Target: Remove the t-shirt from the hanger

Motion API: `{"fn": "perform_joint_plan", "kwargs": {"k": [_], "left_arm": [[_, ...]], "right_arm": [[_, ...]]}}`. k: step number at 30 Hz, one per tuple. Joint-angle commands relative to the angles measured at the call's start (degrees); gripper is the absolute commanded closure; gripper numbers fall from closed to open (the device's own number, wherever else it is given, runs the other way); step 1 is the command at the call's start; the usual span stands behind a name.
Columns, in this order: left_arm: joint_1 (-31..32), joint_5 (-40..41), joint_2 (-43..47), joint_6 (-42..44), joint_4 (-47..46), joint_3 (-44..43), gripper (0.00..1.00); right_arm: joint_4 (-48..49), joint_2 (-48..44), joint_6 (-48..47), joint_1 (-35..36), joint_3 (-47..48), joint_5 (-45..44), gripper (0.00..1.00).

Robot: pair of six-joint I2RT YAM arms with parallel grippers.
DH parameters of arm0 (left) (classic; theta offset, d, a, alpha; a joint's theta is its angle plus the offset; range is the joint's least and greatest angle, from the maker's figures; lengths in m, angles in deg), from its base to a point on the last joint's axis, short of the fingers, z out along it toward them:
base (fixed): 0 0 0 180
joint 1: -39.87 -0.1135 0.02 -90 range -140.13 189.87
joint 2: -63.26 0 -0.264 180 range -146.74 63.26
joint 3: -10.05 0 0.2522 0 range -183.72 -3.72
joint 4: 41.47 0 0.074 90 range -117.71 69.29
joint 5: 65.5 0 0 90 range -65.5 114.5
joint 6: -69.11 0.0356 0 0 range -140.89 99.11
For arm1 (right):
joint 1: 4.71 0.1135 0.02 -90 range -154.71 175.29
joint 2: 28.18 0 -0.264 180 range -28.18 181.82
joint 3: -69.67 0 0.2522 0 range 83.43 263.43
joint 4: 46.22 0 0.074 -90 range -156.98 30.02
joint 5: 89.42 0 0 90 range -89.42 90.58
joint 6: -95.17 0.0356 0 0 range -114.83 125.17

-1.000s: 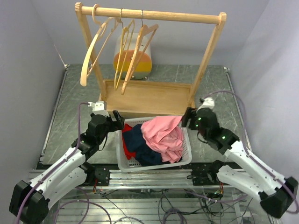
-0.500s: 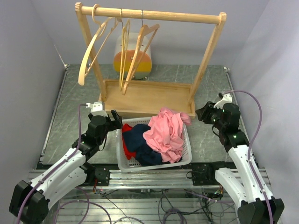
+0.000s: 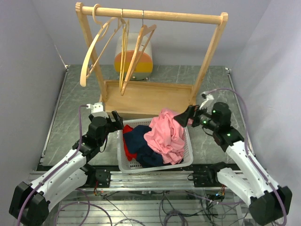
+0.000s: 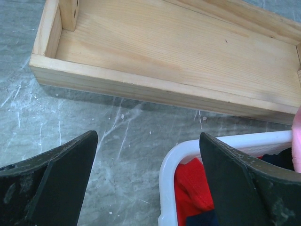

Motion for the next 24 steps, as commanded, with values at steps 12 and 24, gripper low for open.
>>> {"fn": "perform_joint_plan", "kwargs": {"k": [12,24], "left_arm": [[-0.48,3.12,4.22,-0.82,2.23,1.26,0.00],[-0.51,1.44,5.28,-2.11,2.33,1.65,0.01]], "right_arm": [[-0.47,15.41,-1.77,20.94,6.21,-25.63,0.24],[-0.17,15.07,-8.90,27.17,14.81,-19.93,1.00]]}}
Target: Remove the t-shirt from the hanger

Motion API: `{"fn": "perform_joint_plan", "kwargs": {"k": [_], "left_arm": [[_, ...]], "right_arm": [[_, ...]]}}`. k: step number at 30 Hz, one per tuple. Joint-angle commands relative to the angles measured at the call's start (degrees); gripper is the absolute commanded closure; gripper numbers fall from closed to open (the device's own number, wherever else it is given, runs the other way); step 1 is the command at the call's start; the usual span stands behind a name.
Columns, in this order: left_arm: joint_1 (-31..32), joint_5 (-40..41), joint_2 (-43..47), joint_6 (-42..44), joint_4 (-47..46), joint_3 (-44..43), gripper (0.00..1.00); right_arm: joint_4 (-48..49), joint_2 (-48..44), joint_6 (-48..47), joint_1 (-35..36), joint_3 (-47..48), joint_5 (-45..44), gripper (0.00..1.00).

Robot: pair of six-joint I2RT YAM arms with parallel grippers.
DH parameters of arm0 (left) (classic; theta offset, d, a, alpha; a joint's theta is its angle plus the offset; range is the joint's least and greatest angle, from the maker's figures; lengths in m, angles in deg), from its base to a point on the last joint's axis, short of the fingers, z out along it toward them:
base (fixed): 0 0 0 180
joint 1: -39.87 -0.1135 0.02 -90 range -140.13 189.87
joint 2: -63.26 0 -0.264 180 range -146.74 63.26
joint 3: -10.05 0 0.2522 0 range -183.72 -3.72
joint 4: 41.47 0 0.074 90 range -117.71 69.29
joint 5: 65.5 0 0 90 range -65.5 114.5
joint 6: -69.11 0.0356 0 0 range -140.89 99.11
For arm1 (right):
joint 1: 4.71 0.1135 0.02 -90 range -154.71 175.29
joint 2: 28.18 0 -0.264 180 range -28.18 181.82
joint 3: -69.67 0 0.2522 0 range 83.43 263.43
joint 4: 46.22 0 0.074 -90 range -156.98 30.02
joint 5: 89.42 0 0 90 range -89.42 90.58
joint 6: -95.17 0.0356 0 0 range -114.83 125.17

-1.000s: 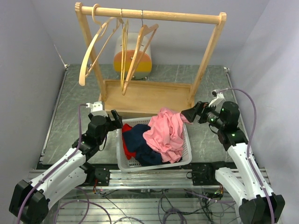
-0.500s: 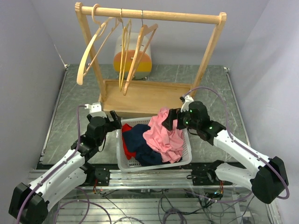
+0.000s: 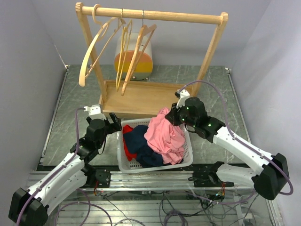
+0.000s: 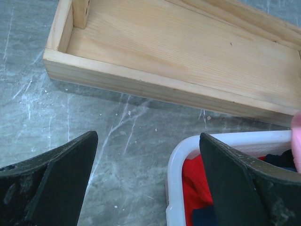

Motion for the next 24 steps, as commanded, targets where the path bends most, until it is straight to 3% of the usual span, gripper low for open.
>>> {"fn": "perform_joint_plan", "kwargs": {"k": [1,6,12,17,24], "left_arm": [[-0.33,-0.19,1.21,-1.31,-0.76,0.50,0.01],[-0.32,-0.31,2.46,-1.68,0.42,0.39,0.01],[-0.32,1.22,5.88,-1.87,4.14,-0.06,0.01],[-0.36,2.26,8.50,-1.95,7.07,-0.64,0.01],[-0.36,3.56,10.19,-2.22,9.99,-1.19,0.00]], "right_arm": [[1.84,-3.01,-4.95,4.26,6.86,5.63,1.00],[3.20,-5.72,-4.42,9.23,9.95,14.16,1.00],[7.85,-8.52,2.10,15.78,5.07,17.32,1.00],[8.97,-8.58,6.01,20.67,-1.26,13.95,1.00],[18.04,-5.12,15.94,21.24,-15.62,8.88,1.00]]}}
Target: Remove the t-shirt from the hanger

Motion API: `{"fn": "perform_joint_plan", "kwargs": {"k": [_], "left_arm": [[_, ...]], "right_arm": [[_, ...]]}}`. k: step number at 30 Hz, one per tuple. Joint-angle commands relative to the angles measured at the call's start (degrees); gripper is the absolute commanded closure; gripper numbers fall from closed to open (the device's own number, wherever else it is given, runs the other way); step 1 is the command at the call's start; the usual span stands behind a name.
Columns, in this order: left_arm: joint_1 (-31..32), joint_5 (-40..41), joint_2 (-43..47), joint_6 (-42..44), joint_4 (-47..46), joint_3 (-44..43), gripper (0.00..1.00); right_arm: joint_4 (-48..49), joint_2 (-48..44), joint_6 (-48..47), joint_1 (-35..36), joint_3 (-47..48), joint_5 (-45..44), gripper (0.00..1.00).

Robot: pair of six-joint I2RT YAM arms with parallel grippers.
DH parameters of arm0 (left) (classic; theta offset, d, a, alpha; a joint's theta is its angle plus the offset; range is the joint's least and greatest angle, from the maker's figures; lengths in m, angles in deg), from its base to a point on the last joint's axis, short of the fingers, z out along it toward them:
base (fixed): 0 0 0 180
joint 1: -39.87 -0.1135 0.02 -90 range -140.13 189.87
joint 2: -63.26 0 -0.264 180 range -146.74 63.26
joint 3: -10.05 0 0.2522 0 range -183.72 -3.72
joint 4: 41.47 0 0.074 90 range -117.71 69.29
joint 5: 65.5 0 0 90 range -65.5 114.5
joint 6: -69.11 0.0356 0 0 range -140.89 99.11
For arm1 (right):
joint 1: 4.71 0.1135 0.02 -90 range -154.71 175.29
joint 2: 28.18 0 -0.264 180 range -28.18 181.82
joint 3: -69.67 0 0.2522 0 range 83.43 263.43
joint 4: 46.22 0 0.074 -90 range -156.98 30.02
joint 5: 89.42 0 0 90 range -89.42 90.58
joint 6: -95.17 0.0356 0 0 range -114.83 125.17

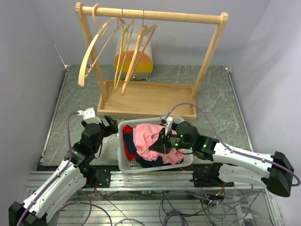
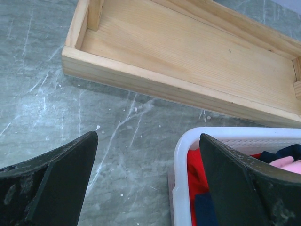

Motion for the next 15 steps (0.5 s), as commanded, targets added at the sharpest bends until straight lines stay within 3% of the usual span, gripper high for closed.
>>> {"fn": "perform_joint_plan", "kwargs": {"k": [1,10,15], "left_arm": [[-0.33,2.36,0.80,-0.45,1.82,-1.26,0.00],[-0.32,0.65,-3.16,-1.19,-1.43,-0.34,0.00],[-0.31,1.52,-1.65,-1.05,-0.61,-0.22,0.00]], "right_arm": [[5.94,3.88,7.17,0.32,-5.79,-5.42,1.00],[6.80,18.49,10.46,0.26,-7.70,-9.86,1.00],[5.93,18.24,11.00,0.44,-8.35,-9.66,1.00]]}}
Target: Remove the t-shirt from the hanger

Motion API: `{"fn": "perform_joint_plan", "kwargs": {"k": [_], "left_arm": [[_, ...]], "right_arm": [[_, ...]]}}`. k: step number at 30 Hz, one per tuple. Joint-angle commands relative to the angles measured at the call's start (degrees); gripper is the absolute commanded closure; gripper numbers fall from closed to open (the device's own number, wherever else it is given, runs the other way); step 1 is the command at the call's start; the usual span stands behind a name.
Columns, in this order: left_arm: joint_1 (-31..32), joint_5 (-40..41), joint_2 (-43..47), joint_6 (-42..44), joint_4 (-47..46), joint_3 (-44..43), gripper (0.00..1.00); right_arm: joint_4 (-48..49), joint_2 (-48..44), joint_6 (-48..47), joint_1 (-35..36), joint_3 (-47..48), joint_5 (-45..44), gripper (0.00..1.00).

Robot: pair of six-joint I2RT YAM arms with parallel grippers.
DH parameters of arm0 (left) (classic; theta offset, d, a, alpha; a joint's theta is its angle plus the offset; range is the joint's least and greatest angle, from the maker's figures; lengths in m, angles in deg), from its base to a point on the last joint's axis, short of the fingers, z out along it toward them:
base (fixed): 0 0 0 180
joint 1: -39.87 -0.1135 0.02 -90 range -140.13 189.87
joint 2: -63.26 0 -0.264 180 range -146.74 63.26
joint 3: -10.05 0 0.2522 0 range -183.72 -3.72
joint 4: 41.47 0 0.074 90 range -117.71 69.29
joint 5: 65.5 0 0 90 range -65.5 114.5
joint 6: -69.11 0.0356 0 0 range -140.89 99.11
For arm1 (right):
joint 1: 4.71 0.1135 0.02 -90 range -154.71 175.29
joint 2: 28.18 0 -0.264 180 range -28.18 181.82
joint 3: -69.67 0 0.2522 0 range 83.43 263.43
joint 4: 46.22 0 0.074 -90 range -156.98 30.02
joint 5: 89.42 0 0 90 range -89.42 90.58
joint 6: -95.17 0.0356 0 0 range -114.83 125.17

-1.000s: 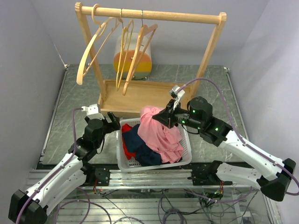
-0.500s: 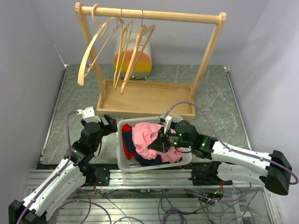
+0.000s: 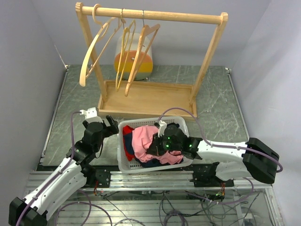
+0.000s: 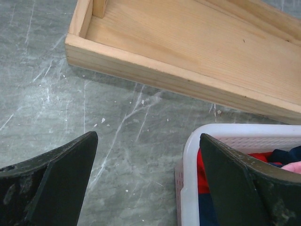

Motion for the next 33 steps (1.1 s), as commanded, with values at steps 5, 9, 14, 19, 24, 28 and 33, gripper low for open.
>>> {"fn": "perform_joint_plan", "kwargs": {"k": [5,9,14,19,24,28,33], "left_arm": [[-0.32,2.46,1.33,-1.07,0.65,-1.15,0.01],[-0.32,3.12,0.44,-1.83,1.44,-2.14,0.06],[-0.31,2.36,0.04,-1.16,0.60,-2.62,0.06],[-0.33,2.40,1.67,-1.95,0.10,-1.89,0.00],[-0.32,2.71,5.48,-1.77,0.62,-1.65,0.00],[-0.31,4.28,8.03,-1.41,1.51,-1.51,0.00],[-0.31,5.84,6.36,-1.85,1.53,-0.95,0.01]], "right_arm": [[-16.42,-5.18,-4.38,0.64,4.42,-9.34,0.53],[-25.77,-10.15,-7.58,1.47,10.96,-13.19,0.15],[-30.67,-14.66,-9.18,1.49,14.64,-15.32,0.12],[-34.77,-17.90,-8.93,1.45,15.97,-19.61,0.11],[-40.75,-21.59,-7.43,1.43,17.76,-27.77,0.11],[-44.34,-26.88,-5.83,0.70,17.86,-40.08,0.04],[-46.52,-30.14,-6.05,-6.58,17.43,-48.09,0.00]]}}
